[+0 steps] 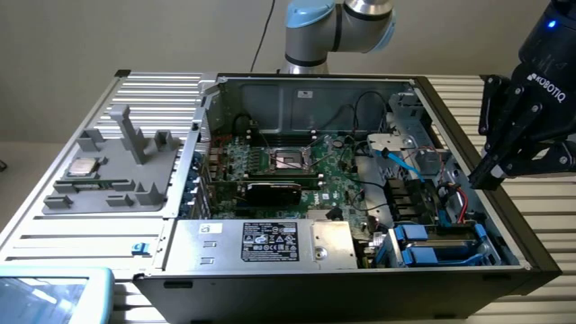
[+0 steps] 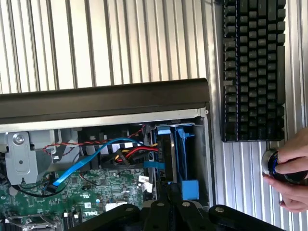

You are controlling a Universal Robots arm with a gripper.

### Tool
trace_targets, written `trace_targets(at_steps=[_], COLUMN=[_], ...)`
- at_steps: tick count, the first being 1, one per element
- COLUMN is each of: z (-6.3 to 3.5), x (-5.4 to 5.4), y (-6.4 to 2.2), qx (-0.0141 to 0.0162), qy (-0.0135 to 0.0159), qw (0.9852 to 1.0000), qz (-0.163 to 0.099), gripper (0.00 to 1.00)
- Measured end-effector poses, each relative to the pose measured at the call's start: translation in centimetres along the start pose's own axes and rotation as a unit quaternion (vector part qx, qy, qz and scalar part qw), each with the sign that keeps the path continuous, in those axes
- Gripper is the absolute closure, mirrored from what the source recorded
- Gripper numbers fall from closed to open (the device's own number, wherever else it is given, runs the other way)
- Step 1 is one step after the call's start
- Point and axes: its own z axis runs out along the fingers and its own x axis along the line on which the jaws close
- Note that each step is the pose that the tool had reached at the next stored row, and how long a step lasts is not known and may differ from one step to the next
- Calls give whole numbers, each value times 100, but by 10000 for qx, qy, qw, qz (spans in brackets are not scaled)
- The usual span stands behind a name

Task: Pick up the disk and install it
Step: 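Insert the second disk wire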

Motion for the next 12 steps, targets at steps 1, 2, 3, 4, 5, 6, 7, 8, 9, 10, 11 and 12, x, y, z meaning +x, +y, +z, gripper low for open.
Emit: trace_targets(at_steps=[1,2,3,4,5,6,7,8,9,10,11,12], z=[3,6,9,11,14,16,17,18,19,20,20,20], x=[0,0,0,0,0,0,0,0,0,0,0,1], y=[0,1,0,0,1,0,0,1,0,1,0,1], qx=[-3,-5,-8,-11,-14,-17,-20,-23,-25,-28,-31,-32], qy=[-3,-5,-7,-10,-12,-15,-19,-22,-23,-24,-24,-24], qw=[10000,9998,9996,9994,9990,9985,9980,9974,9967,9959,9950,9945], qz=[-90,-180,-269,-359,-449,-538,-636,-727,-815,-906,-994,-1051], gripper=[89,89,89,89,89,89,89,89,89,89,89,89])
